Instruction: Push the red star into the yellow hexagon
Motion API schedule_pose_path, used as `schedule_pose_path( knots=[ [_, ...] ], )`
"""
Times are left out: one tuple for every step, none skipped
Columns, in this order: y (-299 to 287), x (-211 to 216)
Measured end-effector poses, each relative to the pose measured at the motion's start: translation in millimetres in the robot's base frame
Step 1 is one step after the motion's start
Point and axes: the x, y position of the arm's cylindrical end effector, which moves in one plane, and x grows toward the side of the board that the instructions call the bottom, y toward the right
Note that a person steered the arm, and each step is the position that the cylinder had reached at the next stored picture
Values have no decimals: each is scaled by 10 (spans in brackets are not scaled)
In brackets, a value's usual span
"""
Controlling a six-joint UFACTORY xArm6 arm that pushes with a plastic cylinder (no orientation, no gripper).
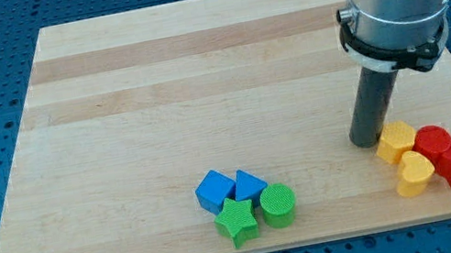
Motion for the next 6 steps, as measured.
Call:
schedule_pose_path(
  knots=[
    [-18,-198],
    [681,-355],
    [1585,-310],
    [2000,231],
    [1983,821],
    [1485,931]
  ],
)
